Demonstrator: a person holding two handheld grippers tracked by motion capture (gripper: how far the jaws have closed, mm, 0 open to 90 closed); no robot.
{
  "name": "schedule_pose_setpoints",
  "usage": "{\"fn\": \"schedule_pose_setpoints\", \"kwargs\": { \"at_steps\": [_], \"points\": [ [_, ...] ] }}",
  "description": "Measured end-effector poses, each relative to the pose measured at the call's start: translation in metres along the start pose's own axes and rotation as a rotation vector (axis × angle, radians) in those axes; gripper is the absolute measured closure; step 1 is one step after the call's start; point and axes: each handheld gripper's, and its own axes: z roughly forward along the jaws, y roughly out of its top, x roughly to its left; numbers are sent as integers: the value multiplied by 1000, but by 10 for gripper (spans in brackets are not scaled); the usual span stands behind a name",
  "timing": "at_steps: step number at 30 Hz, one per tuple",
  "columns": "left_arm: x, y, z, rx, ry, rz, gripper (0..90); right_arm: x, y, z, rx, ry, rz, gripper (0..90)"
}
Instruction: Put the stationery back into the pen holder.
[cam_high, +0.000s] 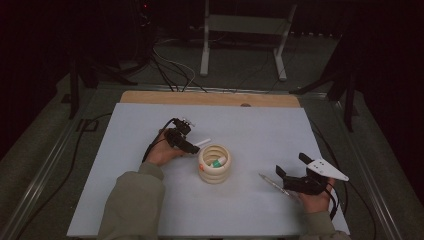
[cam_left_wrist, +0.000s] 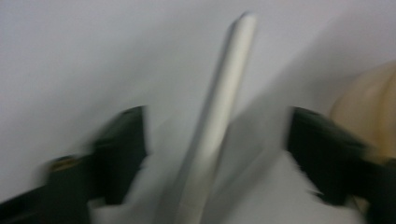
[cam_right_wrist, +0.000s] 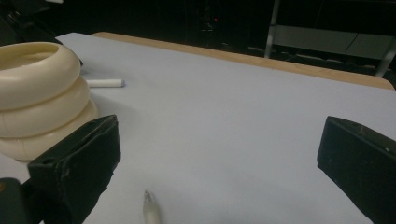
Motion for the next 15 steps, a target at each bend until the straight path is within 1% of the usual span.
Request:
{"fn": "schedule_pose_setpoints", "kwargs": {
  "at_steps": [1, 2, 3, 4, 5, 6, 8, 15],
  "points": [
    [0, -1, 2, 9, 3, 7, 489, 0, 0, 0, 1, 0, 1, 0],
    [0, -1, 2, 9, 29, 21, 616, 0, 0, 0, 2, 0, 3, 0],
    [0, -1, 2, 13, 43, 28, 616, 0, 0, 0, 2, 0, 3, 0],
    [0, -1, 2, 13, 43, 28, 699, 0, 0, 0, 2, 0, 3, 0],
    [2, -2, 0, 28, 27, 33, 699, 0, 0, 0, 2, 1, 2, 0],
    [2, -2, -1, 34, 22, 30, 793, 0, 0, 0, 1, 0, 3, 0],
    [1, -3, -2, 44, 24, 49, 794, 0, 0, 0, 0, 0, 1, 0],
    [2, -5, -3, 36, 18, 43, 796, -1, 0, 0, 0, -2, 3, 0]
  ]
}}
